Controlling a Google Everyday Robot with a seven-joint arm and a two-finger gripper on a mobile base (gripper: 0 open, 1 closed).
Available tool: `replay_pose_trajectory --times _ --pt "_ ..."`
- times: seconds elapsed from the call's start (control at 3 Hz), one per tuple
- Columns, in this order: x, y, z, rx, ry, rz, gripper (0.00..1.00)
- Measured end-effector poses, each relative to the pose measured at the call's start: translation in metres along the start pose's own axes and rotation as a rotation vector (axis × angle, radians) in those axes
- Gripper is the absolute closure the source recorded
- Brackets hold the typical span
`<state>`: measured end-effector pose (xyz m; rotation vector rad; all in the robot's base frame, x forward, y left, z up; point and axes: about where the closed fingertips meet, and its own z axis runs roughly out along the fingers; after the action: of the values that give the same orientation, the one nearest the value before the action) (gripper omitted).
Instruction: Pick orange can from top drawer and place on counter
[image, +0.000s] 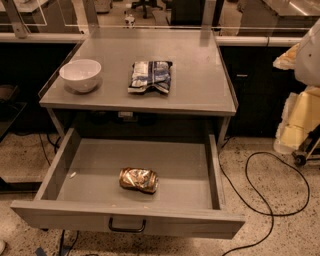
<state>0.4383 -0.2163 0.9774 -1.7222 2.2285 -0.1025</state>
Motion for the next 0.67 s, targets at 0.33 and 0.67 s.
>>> replay_pose_trajectory --times 0.33,0.67 --pt "-0.005 0.001 0.001 0.017 -0.002 -0.001 0.0" --pt "-0.034 0.008 0.025 0.033 -0.011 0.033 0.0"
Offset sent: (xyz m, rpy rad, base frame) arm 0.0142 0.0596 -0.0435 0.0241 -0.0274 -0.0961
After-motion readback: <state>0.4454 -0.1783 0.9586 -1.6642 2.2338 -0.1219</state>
